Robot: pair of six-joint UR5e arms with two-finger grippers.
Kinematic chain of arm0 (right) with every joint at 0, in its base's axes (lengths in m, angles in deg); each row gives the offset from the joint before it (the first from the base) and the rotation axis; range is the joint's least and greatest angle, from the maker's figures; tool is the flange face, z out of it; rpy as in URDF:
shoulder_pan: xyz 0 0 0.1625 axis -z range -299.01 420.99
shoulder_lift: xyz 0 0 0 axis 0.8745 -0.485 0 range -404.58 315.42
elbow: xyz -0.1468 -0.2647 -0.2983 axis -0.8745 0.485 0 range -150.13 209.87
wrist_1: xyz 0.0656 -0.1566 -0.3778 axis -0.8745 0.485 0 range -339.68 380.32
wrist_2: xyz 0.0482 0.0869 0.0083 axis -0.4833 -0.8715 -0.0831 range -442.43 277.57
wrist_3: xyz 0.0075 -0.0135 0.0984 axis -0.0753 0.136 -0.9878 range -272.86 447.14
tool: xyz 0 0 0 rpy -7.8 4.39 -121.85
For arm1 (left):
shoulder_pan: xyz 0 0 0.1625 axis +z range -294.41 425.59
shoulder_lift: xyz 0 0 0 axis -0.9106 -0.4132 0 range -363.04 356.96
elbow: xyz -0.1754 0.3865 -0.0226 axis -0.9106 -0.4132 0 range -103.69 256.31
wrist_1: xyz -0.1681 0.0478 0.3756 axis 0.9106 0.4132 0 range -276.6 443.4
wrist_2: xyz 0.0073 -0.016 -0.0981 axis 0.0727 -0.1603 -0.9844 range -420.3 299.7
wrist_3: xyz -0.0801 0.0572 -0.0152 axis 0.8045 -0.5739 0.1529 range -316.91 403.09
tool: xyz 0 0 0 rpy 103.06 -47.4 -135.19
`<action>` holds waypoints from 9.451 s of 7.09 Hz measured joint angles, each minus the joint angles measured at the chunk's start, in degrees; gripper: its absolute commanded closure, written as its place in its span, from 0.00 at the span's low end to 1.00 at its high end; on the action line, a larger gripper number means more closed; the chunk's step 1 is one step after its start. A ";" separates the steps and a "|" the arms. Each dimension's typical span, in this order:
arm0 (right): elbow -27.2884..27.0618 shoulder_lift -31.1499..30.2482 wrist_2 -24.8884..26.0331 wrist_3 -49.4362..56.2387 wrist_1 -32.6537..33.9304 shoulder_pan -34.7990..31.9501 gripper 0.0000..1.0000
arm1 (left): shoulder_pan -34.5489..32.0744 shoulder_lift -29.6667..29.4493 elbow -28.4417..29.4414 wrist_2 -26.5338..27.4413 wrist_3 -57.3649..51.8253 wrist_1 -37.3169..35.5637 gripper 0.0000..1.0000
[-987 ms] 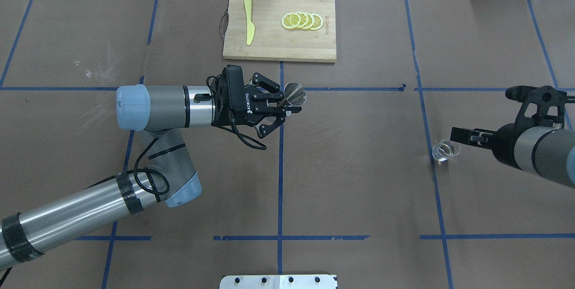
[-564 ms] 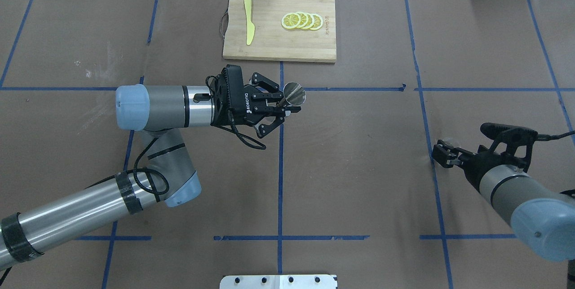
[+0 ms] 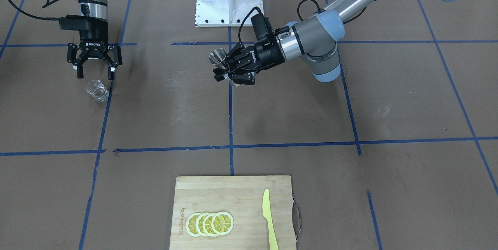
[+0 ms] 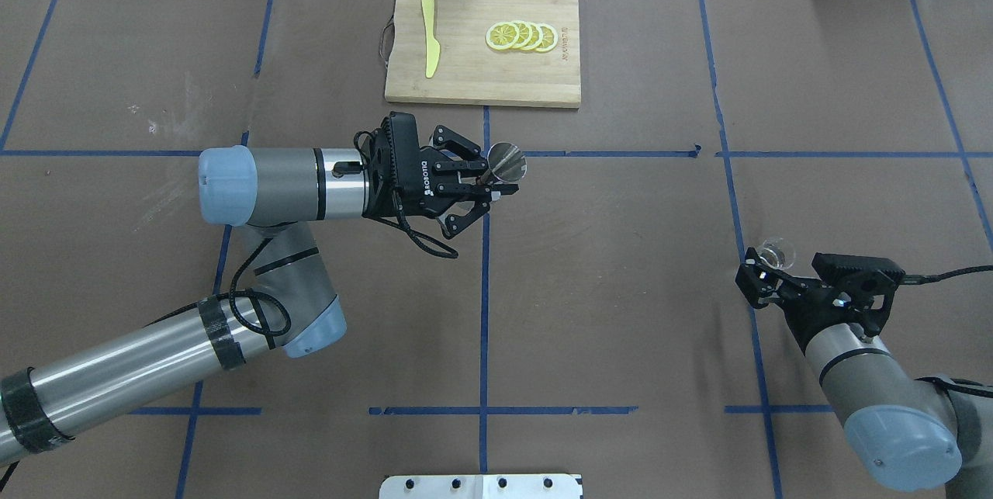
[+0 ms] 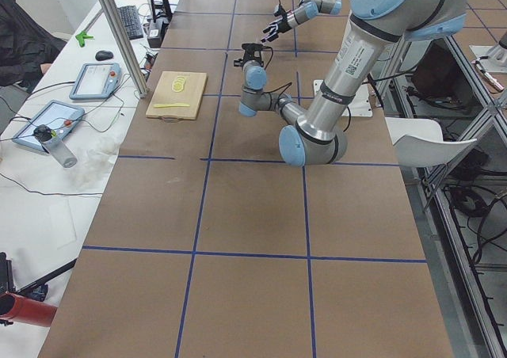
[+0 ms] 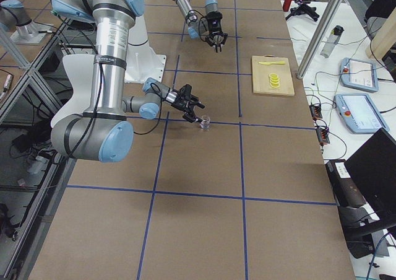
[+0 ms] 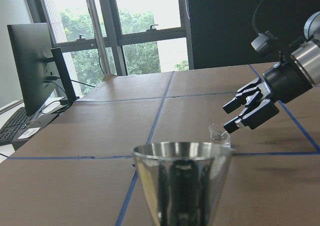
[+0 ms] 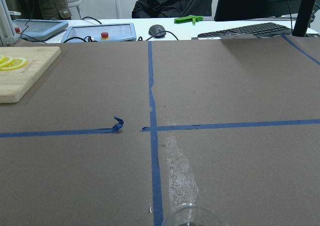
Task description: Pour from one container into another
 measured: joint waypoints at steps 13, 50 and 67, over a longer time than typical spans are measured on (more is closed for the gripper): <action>10.09 5.13 4.70 -1.03 -0.25 -0.15 0.41 | 0.00 0.12 -0.12 0.00 0.09 0.02 1.00; -5.25 37.68 -2.86 52.81 20.31 -11.86 1.00 | 0.00 1.08 -0.22 2.44 4.98 -0.83 1.00; -1.98 47.46 3.74 56.27 35.85 -6.67 1.00 | 0.12 1.33 -0.21 3.06 5.01 -1.19 1.00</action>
